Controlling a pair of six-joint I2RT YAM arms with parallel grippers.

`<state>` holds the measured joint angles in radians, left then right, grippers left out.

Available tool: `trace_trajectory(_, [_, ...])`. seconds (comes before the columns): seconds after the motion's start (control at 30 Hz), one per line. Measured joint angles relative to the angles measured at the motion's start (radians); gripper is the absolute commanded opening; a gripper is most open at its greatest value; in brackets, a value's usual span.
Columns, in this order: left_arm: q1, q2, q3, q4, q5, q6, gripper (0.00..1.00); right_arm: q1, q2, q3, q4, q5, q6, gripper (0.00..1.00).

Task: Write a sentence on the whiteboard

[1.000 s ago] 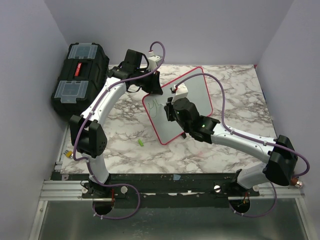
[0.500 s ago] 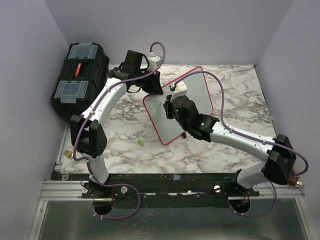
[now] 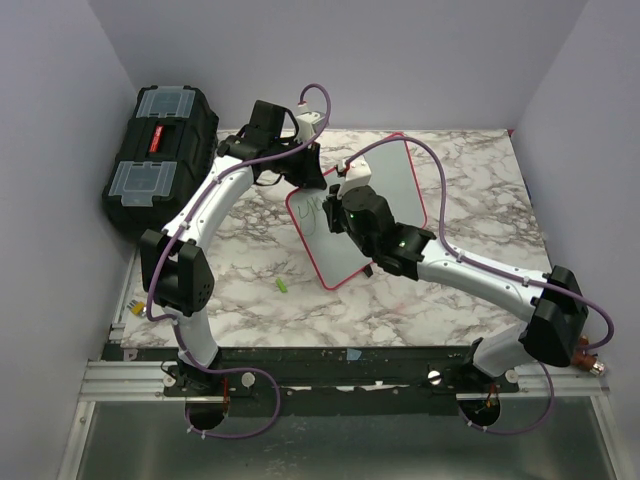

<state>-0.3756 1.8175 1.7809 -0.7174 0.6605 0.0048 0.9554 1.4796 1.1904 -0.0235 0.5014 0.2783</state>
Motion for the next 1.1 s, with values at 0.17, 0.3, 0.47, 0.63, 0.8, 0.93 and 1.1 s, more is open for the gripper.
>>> trace_trajectory(0.17, [0.0, -0.004, -0.012, 0.016, 0.0, 0.0, 0.0, 0.0, 0.002, 0.002, 0.0, -0.012, 0.0, 0.01])
trace_trajectory(0.3, [0.0, -0.006, -0.016, 0.021, 0.0, -0.002, 0.0, 0.0, 0.002, 0.002, 0.002, -0.026, 0.001, 0.01])
trace_trajectory(0.47, [0.0, -0.006, -0.02, 0.029, 0.0, -0.006, 0.0, 0.0, 0.002, 0.002, 0.021, -0.05, 0.001, 0.01])
trace_trajectory(0.63, [-0.001, -0.006, -0.021, 0.032, 0.0, -0.007, 0.0, 0.0, 0.003, 0.002, 0.03, -0.06, 0.001, 0.01])
trace_trajectory(0.8, [-0.002, -0.006, -0.021, 0.032, -0.003, -0.006, 0.0, 0.0, 0.003, 0.002, 0.029, -0.06, 0.001, 0.0])
trace_trajectory(0.93, [-0.002, -0.006, -0.021, 0.032, -0.01, -0.006, 0.0, 0.0, 0.003, 0.002, 0.029, -0.06, 0.001, 0.01])
trace_trajectory(1.1, [-0.006, -0.006, -0.016, 0.027, -0.018, -0.006, 0.0, 0.0, -0.024, -0.003, -0.002, -0.061, 0.003, 0.01])
